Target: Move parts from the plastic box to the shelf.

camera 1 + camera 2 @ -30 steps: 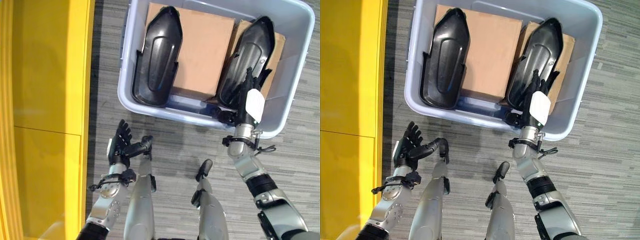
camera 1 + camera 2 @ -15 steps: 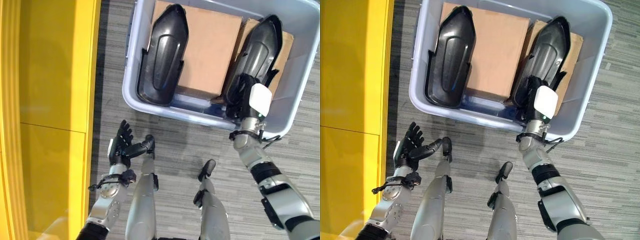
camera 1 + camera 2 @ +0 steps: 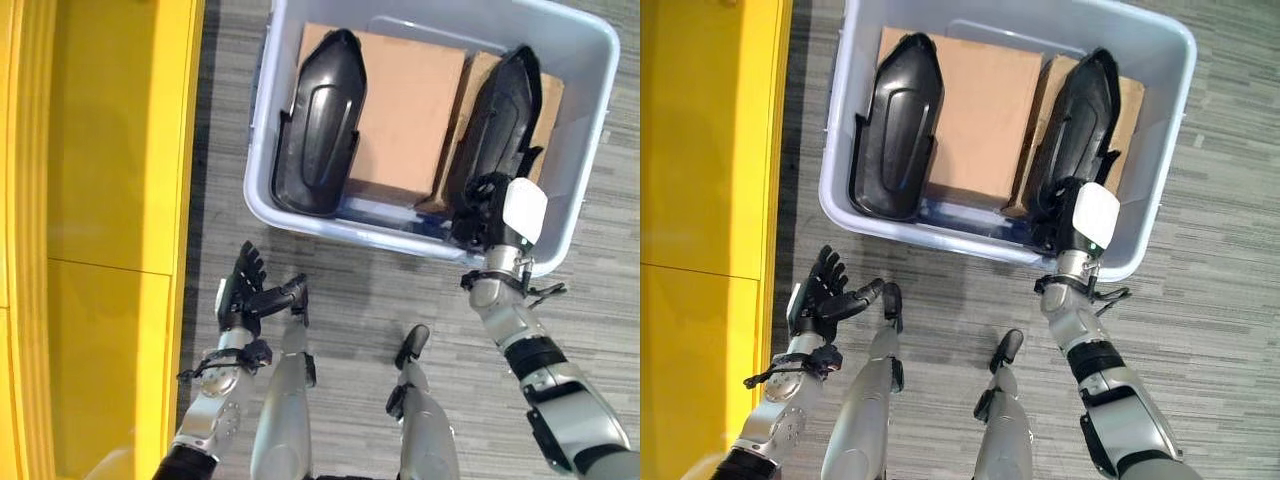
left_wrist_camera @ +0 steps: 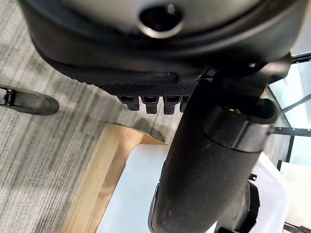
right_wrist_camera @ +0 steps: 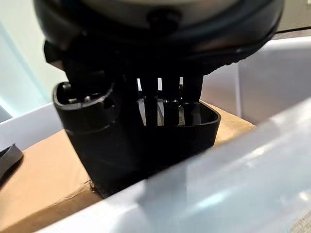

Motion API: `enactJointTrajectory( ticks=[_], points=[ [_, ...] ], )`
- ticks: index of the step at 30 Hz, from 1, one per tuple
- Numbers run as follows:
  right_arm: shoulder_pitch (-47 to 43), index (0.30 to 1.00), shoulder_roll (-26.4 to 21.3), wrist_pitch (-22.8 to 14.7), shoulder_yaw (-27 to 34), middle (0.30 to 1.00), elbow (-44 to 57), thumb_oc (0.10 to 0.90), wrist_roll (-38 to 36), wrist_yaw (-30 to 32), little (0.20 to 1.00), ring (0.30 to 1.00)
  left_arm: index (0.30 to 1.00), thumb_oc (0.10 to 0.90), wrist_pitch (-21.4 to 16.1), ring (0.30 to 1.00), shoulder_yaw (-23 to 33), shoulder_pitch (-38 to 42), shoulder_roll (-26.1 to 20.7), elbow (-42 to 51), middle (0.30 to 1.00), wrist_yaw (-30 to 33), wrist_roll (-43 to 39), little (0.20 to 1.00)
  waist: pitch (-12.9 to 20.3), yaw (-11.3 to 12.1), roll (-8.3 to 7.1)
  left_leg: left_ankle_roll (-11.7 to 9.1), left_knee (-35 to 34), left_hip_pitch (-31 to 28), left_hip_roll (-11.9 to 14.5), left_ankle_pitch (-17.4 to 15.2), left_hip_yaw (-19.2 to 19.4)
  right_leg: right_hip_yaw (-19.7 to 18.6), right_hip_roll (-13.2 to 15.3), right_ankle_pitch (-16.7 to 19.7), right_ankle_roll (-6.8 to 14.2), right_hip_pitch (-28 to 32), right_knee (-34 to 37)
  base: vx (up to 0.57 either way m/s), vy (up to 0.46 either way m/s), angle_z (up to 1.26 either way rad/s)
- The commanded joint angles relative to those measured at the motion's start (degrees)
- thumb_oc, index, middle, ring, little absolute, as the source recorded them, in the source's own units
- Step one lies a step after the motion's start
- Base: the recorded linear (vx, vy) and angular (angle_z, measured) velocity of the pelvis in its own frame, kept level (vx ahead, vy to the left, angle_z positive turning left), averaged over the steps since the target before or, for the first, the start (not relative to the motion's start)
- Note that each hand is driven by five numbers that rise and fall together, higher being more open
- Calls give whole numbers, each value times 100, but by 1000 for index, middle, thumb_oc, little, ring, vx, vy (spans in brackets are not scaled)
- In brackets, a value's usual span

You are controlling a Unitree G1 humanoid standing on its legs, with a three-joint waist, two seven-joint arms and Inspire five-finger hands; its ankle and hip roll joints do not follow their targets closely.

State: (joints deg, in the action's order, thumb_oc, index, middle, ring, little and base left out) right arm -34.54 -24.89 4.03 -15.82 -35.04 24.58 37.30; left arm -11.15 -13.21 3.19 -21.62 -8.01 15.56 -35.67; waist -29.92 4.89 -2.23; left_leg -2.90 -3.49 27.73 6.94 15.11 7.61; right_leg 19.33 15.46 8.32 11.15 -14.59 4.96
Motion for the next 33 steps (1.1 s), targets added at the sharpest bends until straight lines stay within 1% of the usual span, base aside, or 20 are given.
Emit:
enactJointTrajectory(
  ticks=[1, 2, 8, 10, 13, 16, 17, 18, 19, 20, 21, 22, 24, 25, 26, 27, 28, 29, 31, 33],
  points=[
    [321, 300, -25, -144, -187, 300, 140, 400, 116, -366, 300, 300, 1000, 900, -335, 1000, 202, -80, -5, 424, 1000, -35, 62, 1000, 13, 40, 50, -96, -151, -781, 138, -567, -62, -247, 46, 382, 31, 64, -172, 0, 0, 0],
    [400, 300, -79, -157, -128, 300, 345, 400, 173, -353, 300, 300, 1000, 900, -335, 1000, 223, -80, -19, 432, 1000, -30, 69, 1000, 33, 37, 31, -109, -151, -914, 163, -596, -60, -269, 41, 363, 30, 179, -177, 0, 0, 0],
    [529, 300, -160, -189, 16, 300, 687, 400, 210, -305, 300, 300, 1000, 900, -324, 1000, 224, -106, -21, 366, 1000, -46, 78, 1000, 203, 37, -35, -113, -151, -1086, 194, -604, -32, -290, 10, 362, 17, 322, -157, 12, -5, -3],
    [634, 300, -286, -250, 157, 300, 1108, 400, 286, -266, 300, 300, 1000, 900, -299, 1000, 273, -159, -29, 297, 1000, -97, 90, 1000, 431, 8, -115, -117, -151, -1314, 245, -639, 6, -341, -28, 309, 5, 499, -153, 70, -20, -11],
    [710, 300, -348, -267, 230, 300, 1322, 400, 372, -267, 300, 300, 1000, 900, -296, 1000, 314, -197, -23, 218, 1000, -129, 86, 1000, 531, 5, -156, -120, -151, -1468, 265, -676, 34, -388, -52, 261, -6, 614, -151, 57, -13, -12],
    [775, 300, -539, -308, 395, 300, 1733, 400, 605, -235, 300, 300, 1000, 900, -260, 1000, 417, -317, -35, 205, 1000, -213, 108, 1000, 814, -11, -203, -120, -151, -1754, 284, -733, 51, -417, -102, 162, -22, 835, -173, 94, -32, -7],
    [787, 300, -540, -305, 399, 300, 1745, 400, 608, -241, 300, 300, 1000, 900, -261, 1000, 415, -321, -34, 204, 1000, -215, 108, 1000, 808, -7, -201, -121, -151, -1768, 285, -738, 53, -418, -103, 159, -22, 847, -172, 58, -21, -2],
    [795, 300, -579, -316, 417, 300, 1835, 400, 661, -267, 300, 300, 1000, 900, -266, 1000, 434, -345, -40, 214, 1000, -236, 115, 1000, 886, -6, -215, -123, -151, -1840, 294, -759, 65, -430, -112, 138, -24, 909, -173, 74, -28, -5],
    [811, 300, -653, -363, 488, 300, 2025, 400, 724, -275, 300, 300, 1000, 900, -257, 1000, 479, -413, -44, 228, 1000, -290, 114, 1000, 1049, -21, -239, -121, -151, -1967, 298, -790, 83, -448, -132, 109, -26, 1018, -173, 74, -27, -5],
    [822, 300, -653, -360, 490, 300, 2036, 400, 726, -280, 300, 300, 1000, 900, -257, 1000, 479, -418, -44, 229, 1000, -292, 113, 1000, 1046, -19, -239, -122, -151, -1977, 298, -793, 85, -449, -132, 108, -26, 1027, -170, 107, -31, -9],
    [817, 300, -754, -414, 524, 300, 2226, 400, 828, -324, 300, 300, 1000, 900, -245, 1000, 516, -478, -51, 192, 1000, -366, 128, 1000, 1219, -37, -253, -128, -151, -2100, 325, -826, 105, -477, -139, 79, -28, 1138, -176, 63, -15, -8],
    [829, 300, -755, -410, 527, 300, 2239, 400, 831, -331, 300, 300, 1000, 900, -245, 1000, 515, -482, -50, 192, 1000, -369, 128, 1000, 1212, -33, -251, -129, -151, -2114, 326, -830, 109, -480, -140, 77, -28, 1151, -175, 98, -24, -14],
    [847, 300, -900, -531, 582, 300, 2534, 400, 947, -396, 300, 300, 1000, 900, -247, 1000, 588, -564, -70, 178, 1000, -443, 183, 1000, 1491, -66, -262, -139, -151, -2317, 359, -874, 138, -527, -159, 17, -33, 1315, -181, 79, -23, -15],
    [861, 300, -901, -528, 586, 300, 2548, 400, 950, -405, 300, 300, 1000, 900, -247, 1000, 587, -572, -68, 179, 1000, -445, 184, 1000, 1491, -62, -260, -140, -151, -2327, 361, -878, 141, -529, -161, 15, -33, 1323, -179, 94, -13, -8],
    [876, 300, -990, -619, 582, 300, 2725, 400, 1061, -492, 300, 300, 1000, 900, -214, 1000, 615, -632, -67, 133, 1000, -532, 220, 1000, 1672, -89, -251, -141, -151, -2447, 372, -915, 165, -564, -180, -20, -37, 1409, -182, 54, -1, -4],
    [887, 300, -991, -617, 584, 300, 2737, 400, 1063, -499, 300, 300, 1000, 900, -214, 1000, 615, -640, -65, 135, 1000, -535, 221, 1000, 1672, -86, -248, -142, -151, -2456, 374, -919, 169, -567, -181, -22, -37, 1416, -180, 95, -13, -10],
    [877, 300, -1072, -723, 531, 300, 2910, 400, 1134, -593, 300, 300, 1000, 900, -214, 1000, 651, -683, -67, 100, 1000, -596, 268, 1000, 1853, -111, -231, -153, -151, -2576, 398, -936, 192, -597, -198, -53, -43, 1497, -193, 45, -14, -14],
    [885, 300, -1074, -721, 531, 300, 2920, 400, 1135, -600, 300, 300, 1000, 900, -214, 1000, 653, -690, -63, 101, 1000, -598, 269, 1000, 1852, -110, -227, -155, -151, -2585, 401, -940, 195, -600, -200, -56, -43, 1503, -193, 74, -17, -18],
    [993, 300, -1117, -892, 488, 300, 3227, 400, 1185, -869, 300, 300, 1000, 900, -161, 1000, 724, -809, -36, 71, 1000, -708, 337, 1000, 2136, -189, -188, -167, -151, -2769, 450, -969, 229, -693, -233, -109, -65, 1606, -202, 51, -30, -11],
    [1045, 300, -1110, -926, 482, 300, 3291, 400, 1190, -937, 300, 300, 1000, 900, -151, 1000, 749, -850, -28, 62, 1000, -731, 361, 1000, 2202, -214, -173, -175, -151, -2804, 469, -972, 241, -717, -248, -128, -69, 1620, -210, 21, -27, -8]
  ],
)
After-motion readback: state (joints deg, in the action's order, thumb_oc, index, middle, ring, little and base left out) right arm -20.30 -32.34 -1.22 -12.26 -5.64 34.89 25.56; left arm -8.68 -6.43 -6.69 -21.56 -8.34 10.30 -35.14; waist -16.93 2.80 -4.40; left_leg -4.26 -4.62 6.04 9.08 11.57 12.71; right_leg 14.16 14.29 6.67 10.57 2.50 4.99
